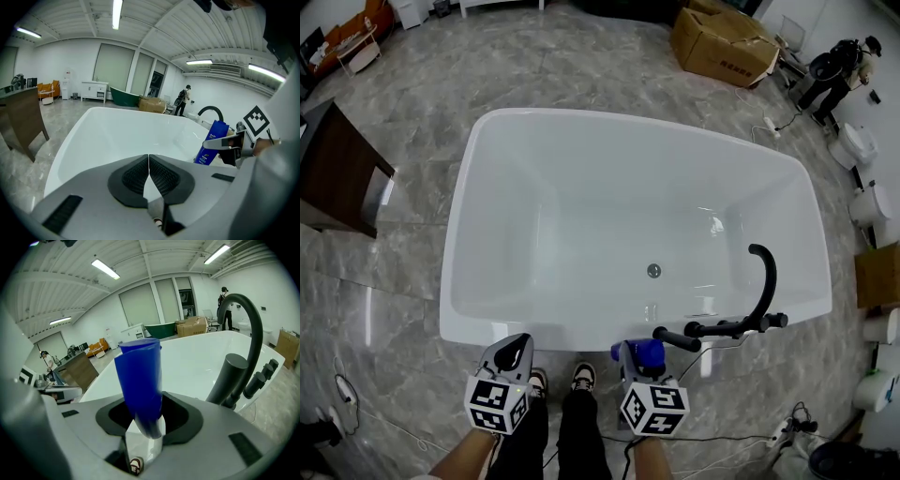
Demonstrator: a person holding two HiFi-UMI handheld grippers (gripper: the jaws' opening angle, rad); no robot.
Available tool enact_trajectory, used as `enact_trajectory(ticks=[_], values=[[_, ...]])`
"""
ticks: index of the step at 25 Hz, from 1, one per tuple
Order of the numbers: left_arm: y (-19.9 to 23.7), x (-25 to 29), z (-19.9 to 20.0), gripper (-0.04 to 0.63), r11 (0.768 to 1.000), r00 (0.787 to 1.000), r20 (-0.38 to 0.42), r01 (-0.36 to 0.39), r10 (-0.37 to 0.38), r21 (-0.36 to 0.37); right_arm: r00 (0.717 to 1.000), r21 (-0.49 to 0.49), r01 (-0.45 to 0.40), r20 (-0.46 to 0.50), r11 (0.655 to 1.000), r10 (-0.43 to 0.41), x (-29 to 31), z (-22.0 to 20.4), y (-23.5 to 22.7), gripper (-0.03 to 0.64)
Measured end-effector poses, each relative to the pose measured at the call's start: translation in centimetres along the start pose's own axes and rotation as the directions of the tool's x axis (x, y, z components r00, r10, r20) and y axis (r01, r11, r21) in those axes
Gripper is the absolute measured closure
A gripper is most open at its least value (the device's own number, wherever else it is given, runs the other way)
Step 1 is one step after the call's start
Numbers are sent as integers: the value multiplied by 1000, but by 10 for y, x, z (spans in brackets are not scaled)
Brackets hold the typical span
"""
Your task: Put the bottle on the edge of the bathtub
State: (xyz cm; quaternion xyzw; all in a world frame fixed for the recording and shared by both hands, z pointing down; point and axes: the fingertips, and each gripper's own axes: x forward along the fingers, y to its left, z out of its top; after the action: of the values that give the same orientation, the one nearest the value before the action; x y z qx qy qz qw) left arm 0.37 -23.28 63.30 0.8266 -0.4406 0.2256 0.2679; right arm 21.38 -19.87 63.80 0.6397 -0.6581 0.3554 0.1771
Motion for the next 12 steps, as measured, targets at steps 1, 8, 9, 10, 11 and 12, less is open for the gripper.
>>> enact_trajectory(ticks=[1, 8, 9, 10, 11, 12], values=[[1, 0, -2, 575, 1000, 1000, -4, 0, 0, -3, 1000, -7, 3, 1, 1000, -3, 2, 0, 0, 445], [7, -6, -17, 575, 1000, 1000, -15, -14, 14, -28, 1000, -47, 26, 13, 999, -26, 15, -4, -8, 444], [7, -7, -19, 575, 999, 1000, -15, -17, 17, -30, 1000, -49, 28, 16, 998, -27, 16, -4, -10, 444], [8, -8, -19, 575, 999, 1000, -15, -20, 20, -31, 999, -51, 30, 20, 998, -29, 17, -3, -11, 445], [9, -9, -20, 575, 999, 1000, -15, -23, 22, -33, 999, -53, 32, 24, 998, -31, 19, -2, -12, 445], [10, -10, -20, 575, 999, 1000, -15, -25, 25, -35, 999, -57, 34, 26, 998, -32, 20, -1, -13, 445]])
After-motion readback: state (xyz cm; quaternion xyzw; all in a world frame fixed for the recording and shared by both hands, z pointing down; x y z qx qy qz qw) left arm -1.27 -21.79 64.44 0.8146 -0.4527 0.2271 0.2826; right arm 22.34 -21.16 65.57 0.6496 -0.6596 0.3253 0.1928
